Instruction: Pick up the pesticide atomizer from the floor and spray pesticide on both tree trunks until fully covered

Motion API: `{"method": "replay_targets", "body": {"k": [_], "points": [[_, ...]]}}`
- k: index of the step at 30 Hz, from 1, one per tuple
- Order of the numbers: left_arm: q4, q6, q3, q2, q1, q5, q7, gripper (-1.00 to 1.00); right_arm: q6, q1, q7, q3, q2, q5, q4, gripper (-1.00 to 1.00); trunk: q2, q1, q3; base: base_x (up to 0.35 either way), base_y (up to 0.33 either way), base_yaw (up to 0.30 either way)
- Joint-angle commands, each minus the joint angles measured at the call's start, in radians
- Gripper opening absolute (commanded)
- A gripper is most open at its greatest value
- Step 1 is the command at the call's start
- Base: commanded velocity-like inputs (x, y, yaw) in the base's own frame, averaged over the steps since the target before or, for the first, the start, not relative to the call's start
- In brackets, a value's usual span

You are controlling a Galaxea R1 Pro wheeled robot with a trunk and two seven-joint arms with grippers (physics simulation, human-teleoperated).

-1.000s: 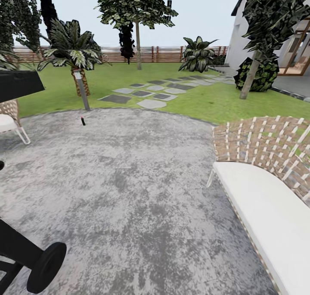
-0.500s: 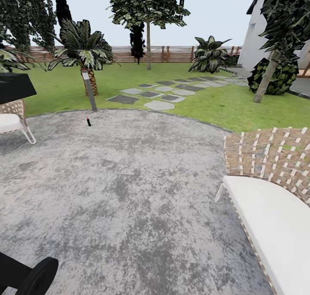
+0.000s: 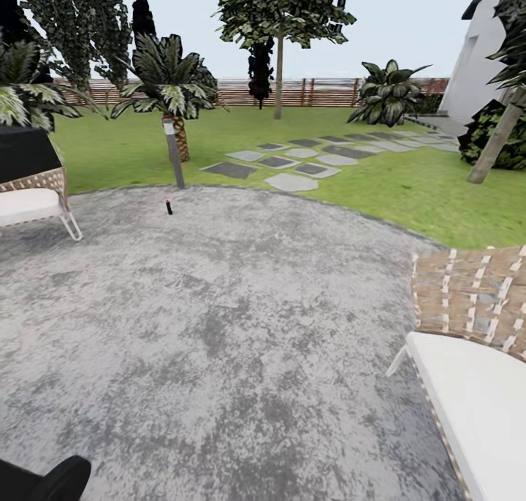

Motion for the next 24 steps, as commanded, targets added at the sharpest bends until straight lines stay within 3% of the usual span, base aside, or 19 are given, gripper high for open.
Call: {"method": "replay_targets", "body": {"k": [1, 16, 24], "points": [[0.000, 0.000, 0.000, 0.000, 0.000, 0.000, 0.000, 1.00, 0.000, 0.000, 0.000, 0.000, 0.000, 0.000, 0.000, 1.00, 0.000, 0.000, 0.000, 0.298, -0.127, 0.013], [0.000, 0.000, 0.000, 0.000, 0.000, 0.000, 0.000, 1.00, 0.000, 0.000, 0.000, 0.000, 0.000, 0.000, 0.000, 1.00, 0.000, 0.000, 0.000, 0.305, -0.097, 0.005], [0.000, 0.000, 0.000, 0.000, 0.000, 0.000, 0.000, 1.00, 0.000, 0.000, 0.000, 0.000, 0.000, -0.001, -0.001, 1.00, 0.000, 0.000, 0.000, 0.316, -0.064, 0.201]]}}
